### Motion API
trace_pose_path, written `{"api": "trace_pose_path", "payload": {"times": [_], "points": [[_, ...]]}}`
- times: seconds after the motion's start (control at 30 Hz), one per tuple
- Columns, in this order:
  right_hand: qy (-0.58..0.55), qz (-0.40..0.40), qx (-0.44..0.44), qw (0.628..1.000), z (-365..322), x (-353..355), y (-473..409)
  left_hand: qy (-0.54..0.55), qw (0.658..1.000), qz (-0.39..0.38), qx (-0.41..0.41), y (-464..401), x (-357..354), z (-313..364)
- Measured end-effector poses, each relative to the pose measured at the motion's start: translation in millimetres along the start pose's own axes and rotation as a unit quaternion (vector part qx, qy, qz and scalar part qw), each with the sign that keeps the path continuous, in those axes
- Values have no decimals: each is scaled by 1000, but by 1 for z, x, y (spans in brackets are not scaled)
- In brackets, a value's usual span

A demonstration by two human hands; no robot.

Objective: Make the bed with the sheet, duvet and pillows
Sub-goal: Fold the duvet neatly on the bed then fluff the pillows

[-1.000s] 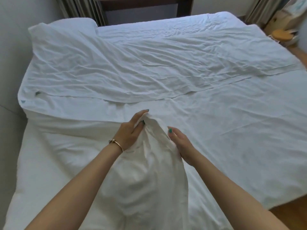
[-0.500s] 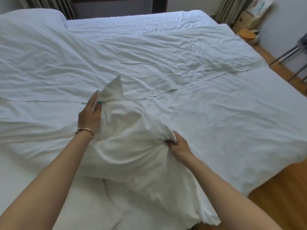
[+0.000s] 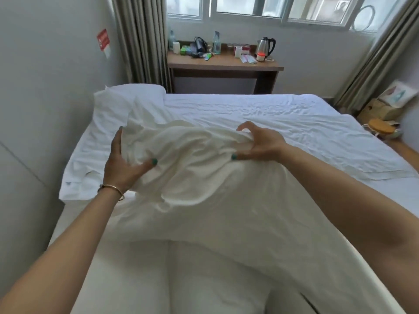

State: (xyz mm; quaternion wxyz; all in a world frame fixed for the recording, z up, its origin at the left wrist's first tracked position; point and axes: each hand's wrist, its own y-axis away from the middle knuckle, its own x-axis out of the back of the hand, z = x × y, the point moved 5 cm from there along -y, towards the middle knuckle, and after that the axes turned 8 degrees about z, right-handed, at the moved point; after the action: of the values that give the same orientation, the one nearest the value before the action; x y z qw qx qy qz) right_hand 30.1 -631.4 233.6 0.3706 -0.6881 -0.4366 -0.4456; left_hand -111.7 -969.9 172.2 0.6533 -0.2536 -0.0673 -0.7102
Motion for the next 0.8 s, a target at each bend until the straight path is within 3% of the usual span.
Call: {"api": "trace_pose_path", "payload": {"times": [0.17,0.3,0.37,0.47,0.57,0.63,0.73,0.8], "points": [[82,-13,67,994,-27,-10,-95,-119,991,47,-33,-52,27,0],[99,43,128,986,-54,-9,-225,-282,948,130,-62,-169,53,37],[111,87,146,979,-63,-6,-303,-301,937,164,-73,-243,59,57],[115,129,152,973,-65,-38,-408,-269,945,180,-50,-330,27,43],[99,117,160,975,-42,-126,-475,-266,945,189,30,-371,-44,-38],[92,83,156,980,-20,-199,-492,-258,946,154,124,-368,-89,-112],[85,45,146,985,14,-290,-492,-311,902,62,294,-337,-126,-208],[62,50,116,990,30,-327,-501,-347,877,56,328,-331,-131,-230]]}}
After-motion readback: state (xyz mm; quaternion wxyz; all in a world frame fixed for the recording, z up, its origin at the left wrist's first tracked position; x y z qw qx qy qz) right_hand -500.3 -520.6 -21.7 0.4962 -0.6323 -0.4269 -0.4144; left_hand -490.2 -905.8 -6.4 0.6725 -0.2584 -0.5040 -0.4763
